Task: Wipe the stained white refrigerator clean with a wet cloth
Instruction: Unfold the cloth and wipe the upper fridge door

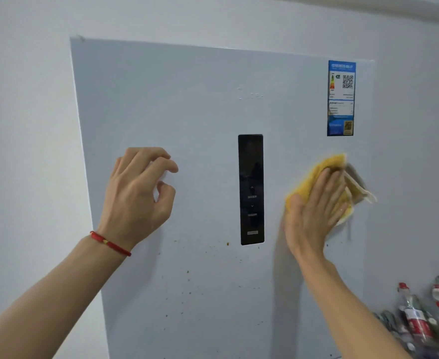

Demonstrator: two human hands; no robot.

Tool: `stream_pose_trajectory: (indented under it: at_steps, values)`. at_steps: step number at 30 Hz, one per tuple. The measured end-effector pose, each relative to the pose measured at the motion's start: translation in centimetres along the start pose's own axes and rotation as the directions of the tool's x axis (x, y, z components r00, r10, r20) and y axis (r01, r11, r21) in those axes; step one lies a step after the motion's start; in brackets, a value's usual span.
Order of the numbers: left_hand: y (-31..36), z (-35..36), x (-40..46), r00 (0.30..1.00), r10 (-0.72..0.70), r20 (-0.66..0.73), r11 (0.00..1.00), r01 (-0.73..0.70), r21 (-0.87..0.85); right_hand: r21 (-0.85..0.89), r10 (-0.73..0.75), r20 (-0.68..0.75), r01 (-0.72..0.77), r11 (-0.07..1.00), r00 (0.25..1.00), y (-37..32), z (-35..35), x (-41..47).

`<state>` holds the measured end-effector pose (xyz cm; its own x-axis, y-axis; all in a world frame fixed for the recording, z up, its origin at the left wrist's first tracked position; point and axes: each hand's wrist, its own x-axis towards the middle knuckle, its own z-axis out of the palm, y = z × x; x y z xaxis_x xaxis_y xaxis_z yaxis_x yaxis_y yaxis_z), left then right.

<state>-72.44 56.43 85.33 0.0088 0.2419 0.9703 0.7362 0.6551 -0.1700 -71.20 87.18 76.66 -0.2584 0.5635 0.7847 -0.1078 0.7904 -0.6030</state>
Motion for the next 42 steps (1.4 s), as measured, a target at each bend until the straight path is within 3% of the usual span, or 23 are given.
stream_pose_trajectory:
  at_steps: [3,6,10,11,13,16,18,20,22,24,26,29,33,35,36,38,40,42]
  values:
    - [-1.4,-1.1,-1.8,0.998,-0.042,-0.049,0.997,0.045,0.059,-0.035,-0.281,0.100,0.286,0.958,0.955,-7.6,2.9,-5.5]
    - [-2.8,-2.1,-3.1,0.992,-0.073,-0.104,0.992,0.083,0.091,-0.094,-0.542,0.188,0.564,0.820,0.819,-13.8,5.6,-9.9]
    - [-3.6,-2.6,-3.7,0.986,-0.098,-0.134,0.991,0.109,0.077,-0.101,-0.728,0.245,0.764,0.637,0.640,-13.3,5.3,-9.7]
    - [-3.6,-2.7,-3.9,0.985,-0.104,-0.135,0.991,0.114,0.070,-0.116,-0.731,0.229,0.763,0.635,0.643,-11.6,4.6,-8.6]
    - [-3.5,-2.9,-4.3,0.983,-0.116,-0.139,0.990,0.126,0.067,-0.154,-0.626,0.169,0.648,0.746,0.761,-7.3,3.0,-5.7]
    - [-3.6,-3.6,-4.9,0.970,-0.168,-0.176,0.982,0.180,0.056,-0.112,-0.246,0.041,0.249,0.962,0.968,-1.4,0.5,-1.2]
    - [-3.7,-4.3,-5.2,0.958,-0.222,-0.184,0.973,0.230,0.023,-0.018,0.053,-0.012,-0.053,0.998,0.999,0.1,-0.3,0.4]
    - [-4.0,-5.0,-5.7,0.943,-0.283,-0.174,0.959,0.283,-0.025,0.030,0.218,-0.069,-0.216,0.976,0.974,-1.4,0.1,0.0]
    - [-4.4,-5.6,-6.4,0.921,-0.360,-0.149,0.932,0.347,-0.110,0.036,0.186,-0.072,-0.184,0.982,0.980,-5.5,1.8,-2.6]
    - [-4.6,-6.2,-6.8,0.895,-0.431,-0.119,0.894,0.405,-0.193,0.003,-0.049,0.005,0.049,0.999,0.999,-10.9,4.0,-6.8]
    - [-4.7,-6.6,-7.1,0.872,-0.478,-0.109,0.862,0.441,-0.251,-0.053,-0.315,0.095,0.321,0.946,0.944,-16.0,6.5,-11.1]
    - [-5.1,-6.8,-7.5,0.827,-0.547,-0.130,0.817,0.493,-0.301,-0.094,-0.573,0.158,0.589,0.802,0.804,-20.9,9.1,-15.6]
    - [-4.5,-5.8,-7.8,0.804,-0.578,-0.141,0.795,0.516,-0.319,-0.026,-0.821,0.272,0.856,0.516,0.503,-18.9,8.1,-15.4]
    - [-3.8,-5.1,-8.0,0.791,-0.598,-0.129,0.782,0.540,-0.312,-0.044,-0.857,0.297,0.903,0.427,0.420,-15.5,6.5,-13.2]
    - [-3.5,-4.8,-8.2,0.790,-0.601,-0.121,0.780,0.546,-0.305,-0.084,-0.844,0.285,0.889,0.451,0.455,-13.2,5.7,-11.8]
    - [-2.9,-4.5,-8.4,0.792,-0.601,-0.108,0.779,0.550,-0.302,-0.172,-0.728,0.220,0.761,0.626,0.649,-8.2,3.9,-8.9]
    - [-2.6,-4.6,-8.5,0.791,-0.604,-0.095,0.773,0.553,-0.311,-0.171,-0.484,0.162,0.507,0.845,0.860,-3.2,2.1,-6.1]
    - [-2.6,-5.1,-8.6,0.790,-0.607,-0.082,0.765,0.554,-0.328,-0.125,-0.209,0.064,0.216,0.968,0.976,0.4,0.5,-3.9]
